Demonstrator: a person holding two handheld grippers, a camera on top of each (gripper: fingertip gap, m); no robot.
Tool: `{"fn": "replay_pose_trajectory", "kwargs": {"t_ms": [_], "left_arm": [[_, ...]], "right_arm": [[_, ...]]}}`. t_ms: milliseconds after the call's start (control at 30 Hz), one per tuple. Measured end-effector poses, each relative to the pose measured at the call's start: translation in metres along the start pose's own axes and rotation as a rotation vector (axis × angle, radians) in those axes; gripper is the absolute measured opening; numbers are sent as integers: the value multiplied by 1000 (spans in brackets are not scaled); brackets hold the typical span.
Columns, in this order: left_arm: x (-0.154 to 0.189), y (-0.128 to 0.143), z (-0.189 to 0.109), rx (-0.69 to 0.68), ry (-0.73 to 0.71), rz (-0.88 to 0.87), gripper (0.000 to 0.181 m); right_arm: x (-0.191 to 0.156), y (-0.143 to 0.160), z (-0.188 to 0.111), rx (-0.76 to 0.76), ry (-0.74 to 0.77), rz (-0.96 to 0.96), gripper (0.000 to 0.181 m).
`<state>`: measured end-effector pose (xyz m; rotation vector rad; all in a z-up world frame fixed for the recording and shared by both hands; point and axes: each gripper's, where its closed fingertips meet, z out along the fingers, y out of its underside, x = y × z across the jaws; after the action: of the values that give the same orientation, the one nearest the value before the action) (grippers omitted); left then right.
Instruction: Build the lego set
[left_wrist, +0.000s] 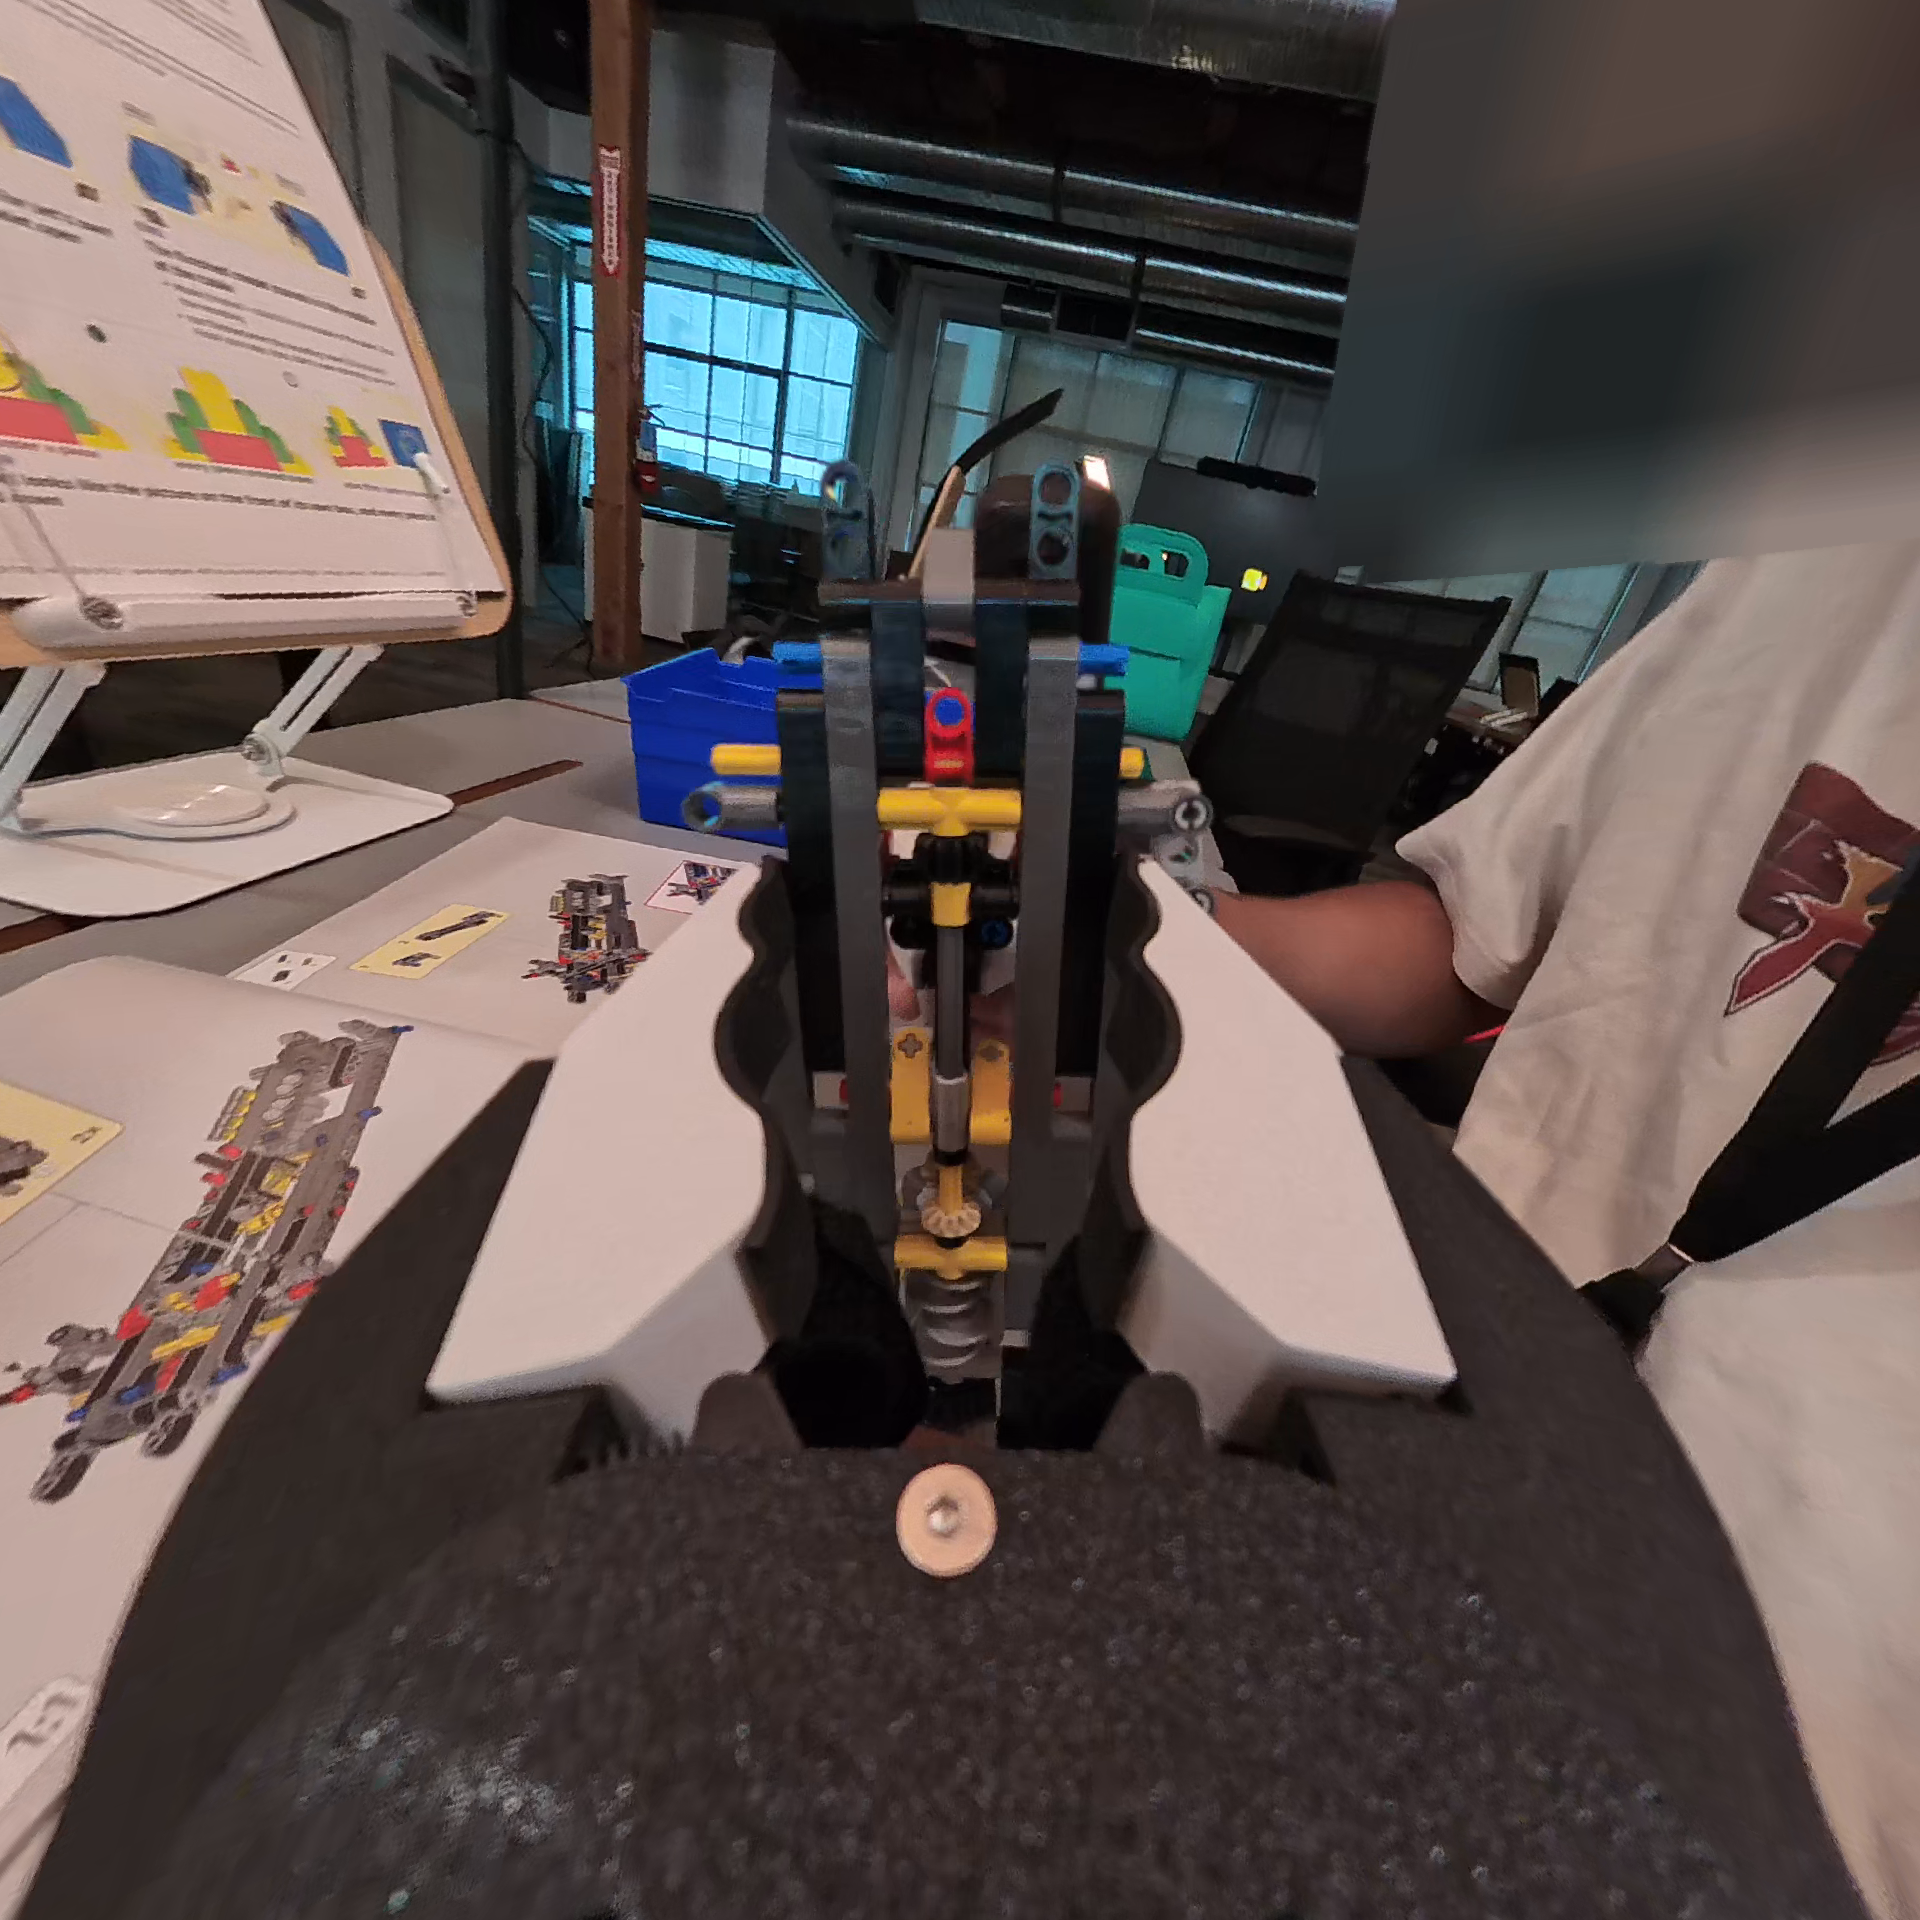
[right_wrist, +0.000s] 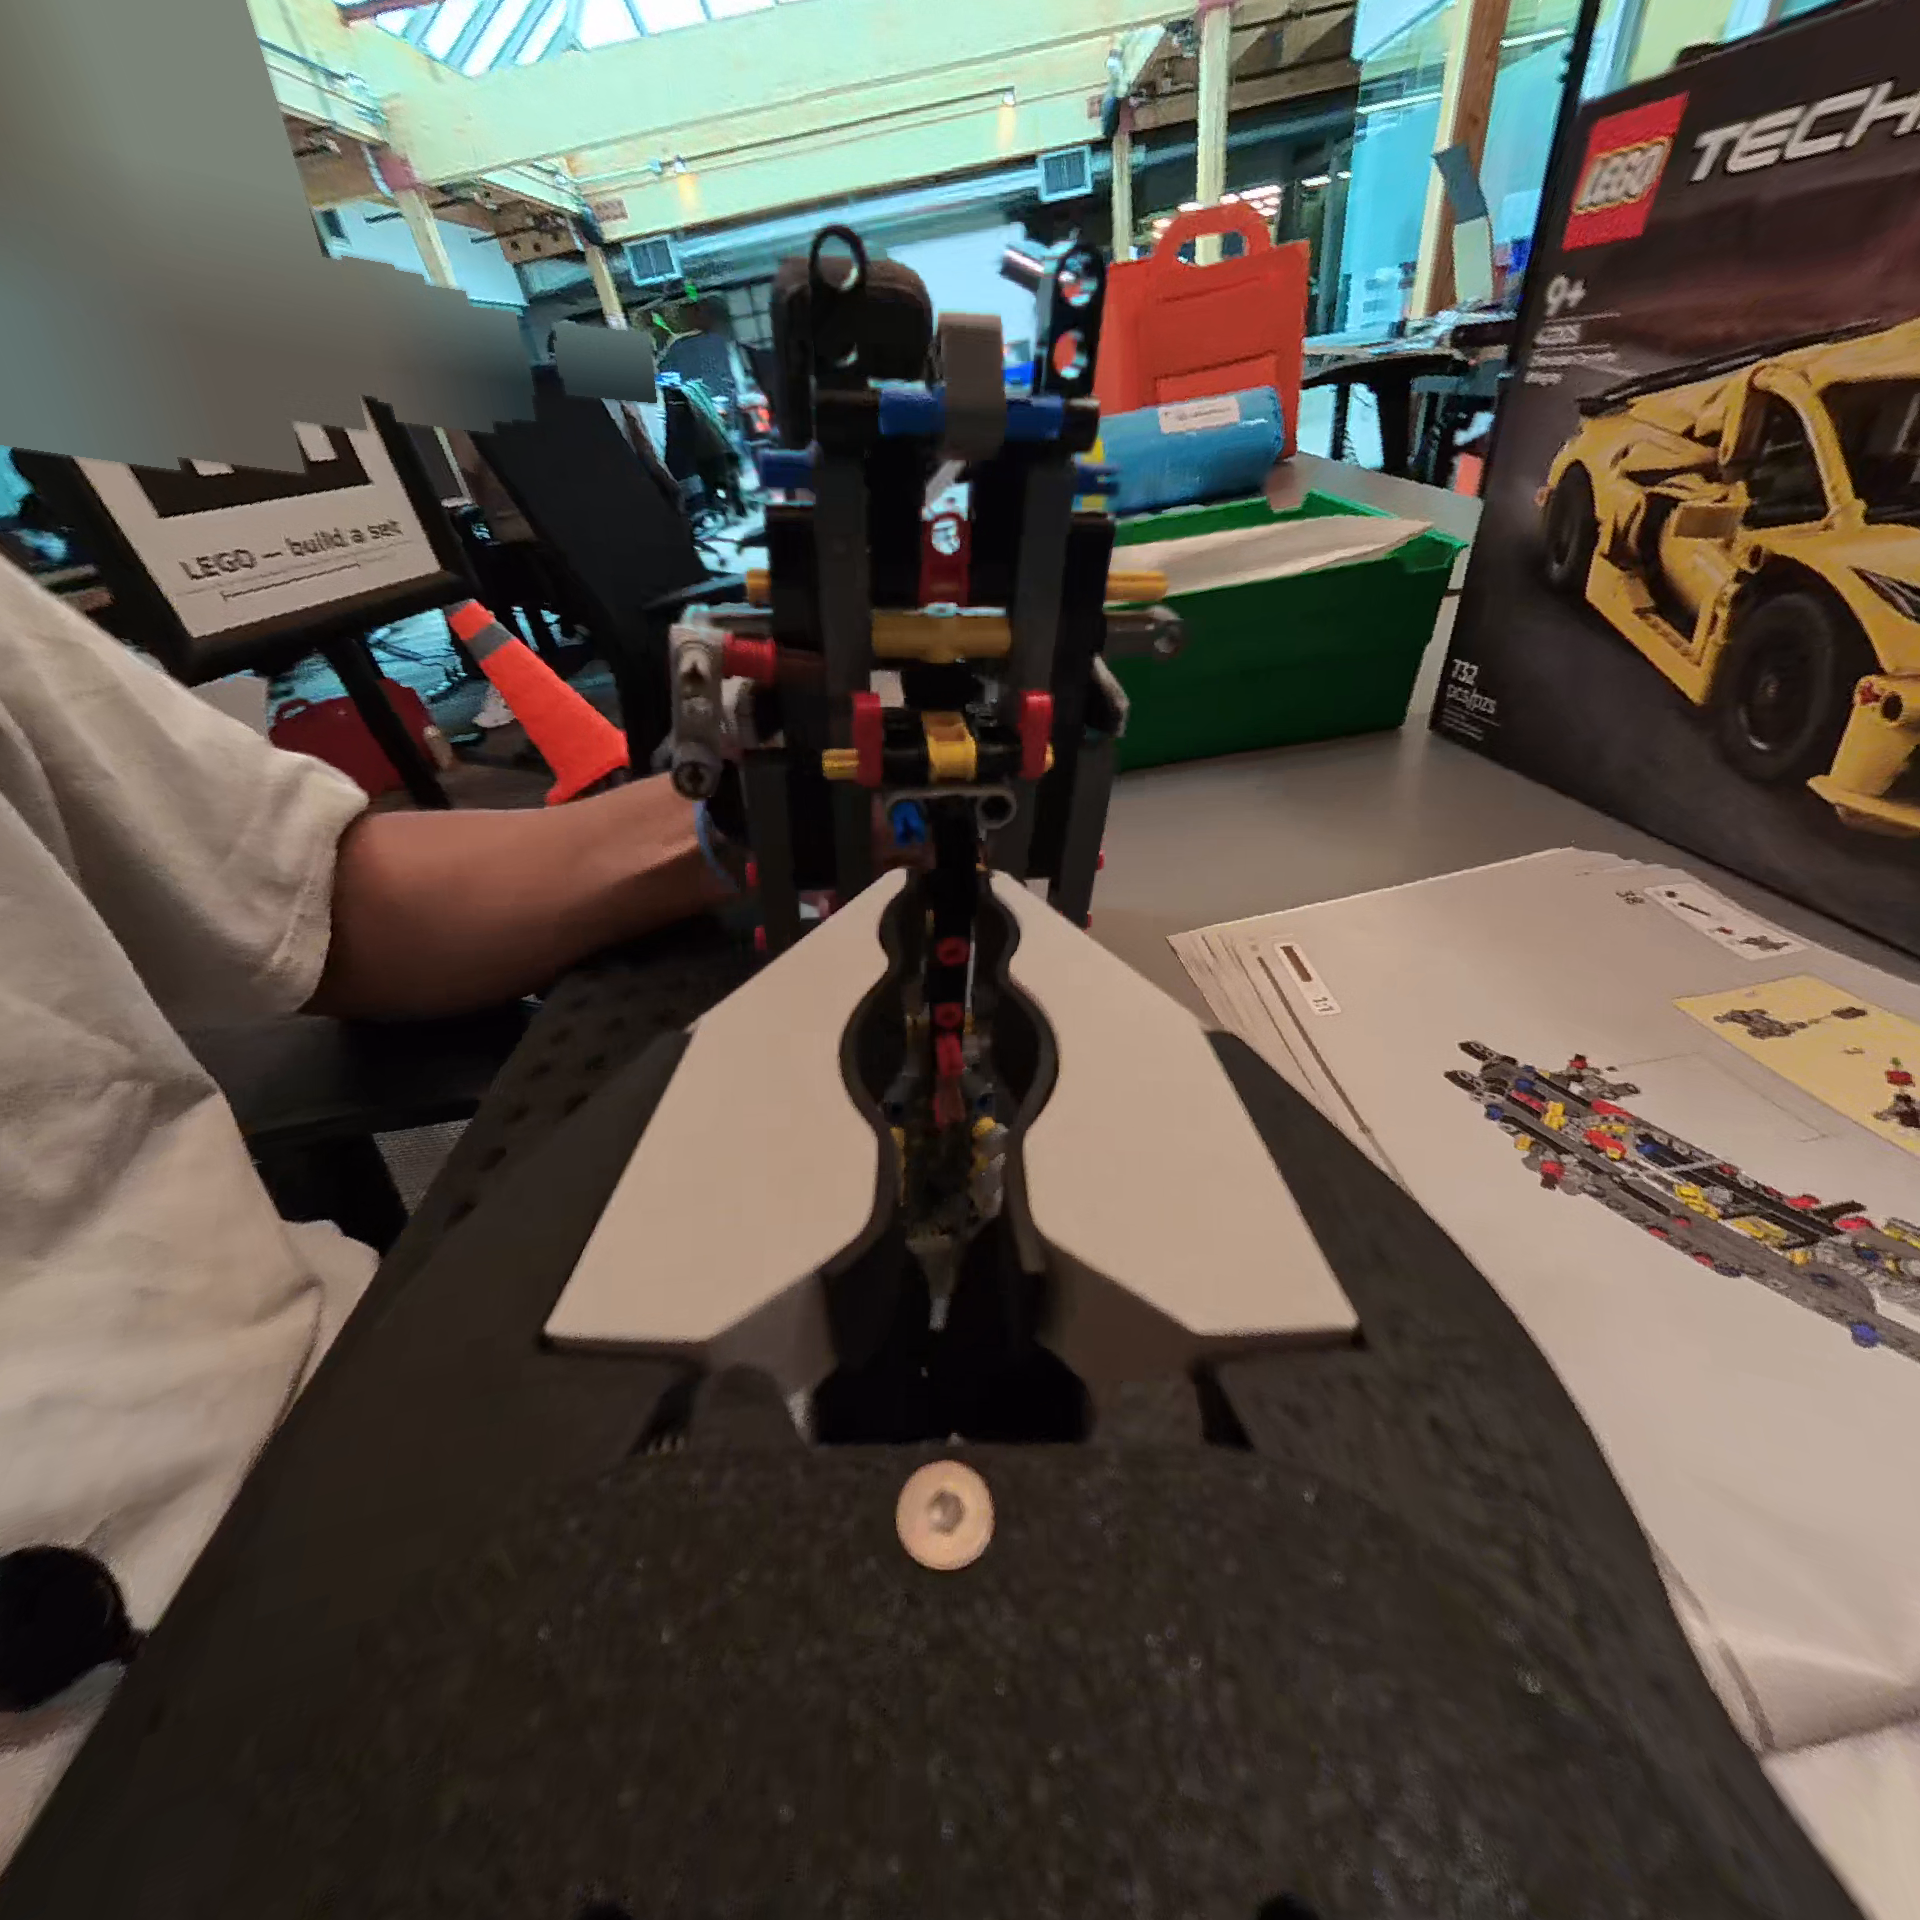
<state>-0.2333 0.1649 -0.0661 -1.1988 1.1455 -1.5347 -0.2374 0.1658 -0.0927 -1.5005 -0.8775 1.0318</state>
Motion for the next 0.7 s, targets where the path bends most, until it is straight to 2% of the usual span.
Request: {"fn": "replay_pose_trajectory", "kwargs": {"t_ms": [33, 133, 233, 400, 700], "left_arm": [[-3, -1, -4, 11, -15, -14, 58], [-13, -7, -23, 76, -88, -62, 57], [-8, -14, -39, 156, -121, -87, 52], [4, -2, -35, 111, -146, -19, 49], [2, -11, -47, 153, -204, -31, 47]], "right_arm": [[1, 0, 1, -11, 31, 1, 7], [7, -2, 3, -17, 138, -43, 6], [9, -3, 5, -23, 197, -48, 6], [5, -2, 10, -42, 232, -57, 6], [8, -2, 7, -42, 264, -37, 6]]}}
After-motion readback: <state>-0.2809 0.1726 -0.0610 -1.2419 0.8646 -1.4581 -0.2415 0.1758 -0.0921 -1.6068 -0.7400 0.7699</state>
